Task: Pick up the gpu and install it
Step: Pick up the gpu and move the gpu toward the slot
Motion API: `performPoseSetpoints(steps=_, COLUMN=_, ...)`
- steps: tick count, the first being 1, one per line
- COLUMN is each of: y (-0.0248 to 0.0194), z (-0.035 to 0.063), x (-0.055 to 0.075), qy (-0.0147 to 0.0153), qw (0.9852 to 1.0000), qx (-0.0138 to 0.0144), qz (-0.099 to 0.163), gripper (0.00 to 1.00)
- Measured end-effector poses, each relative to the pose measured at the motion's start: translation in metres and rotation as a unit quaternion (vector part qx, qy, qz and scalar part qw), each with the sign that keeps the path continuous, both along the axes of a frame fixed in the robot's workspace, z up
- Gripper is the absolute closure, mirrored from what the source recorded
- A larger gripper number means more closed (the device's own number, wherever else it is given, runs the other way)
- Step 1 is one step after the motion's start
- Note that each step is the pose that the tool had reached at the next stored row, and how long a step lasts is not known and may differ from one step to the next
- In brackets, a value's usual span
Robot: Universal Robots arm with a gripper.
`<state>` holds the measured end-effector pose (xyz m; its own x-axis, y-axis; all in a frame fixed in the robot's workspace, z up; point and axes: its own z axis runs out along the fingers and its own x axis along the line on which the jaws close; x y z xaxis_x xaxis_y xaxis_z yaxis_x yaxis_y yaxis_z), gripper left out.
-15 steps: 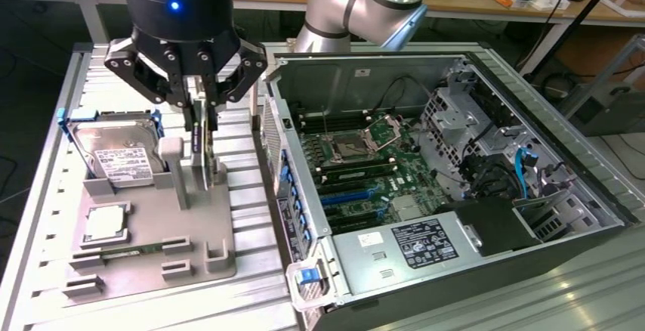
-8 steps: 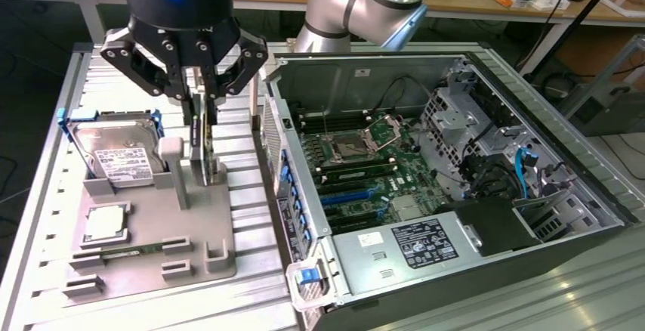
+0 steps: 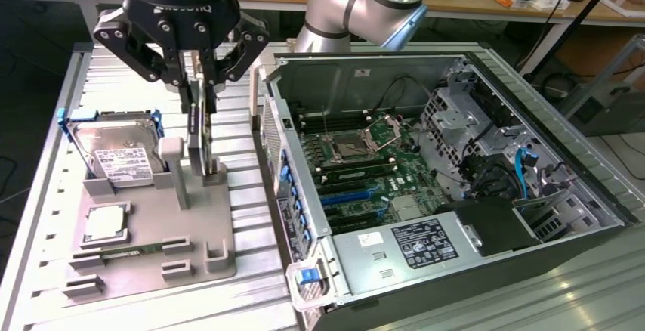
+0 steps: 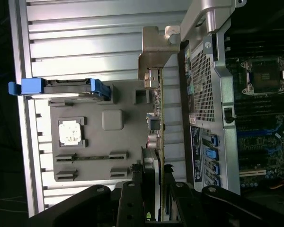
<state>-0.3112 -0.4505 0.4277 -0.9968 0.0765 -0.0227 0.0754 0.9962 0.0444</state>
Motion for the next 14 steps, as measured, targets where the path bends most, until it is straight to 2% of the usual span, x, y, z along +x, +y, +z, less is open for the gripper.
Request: performPoseSetpoints(steps=14, y=0.0, z=0.0165, x=0.0, qy=0.0001, qw=1.0, qx=0.0, qz=0.0, gripper=0.73)
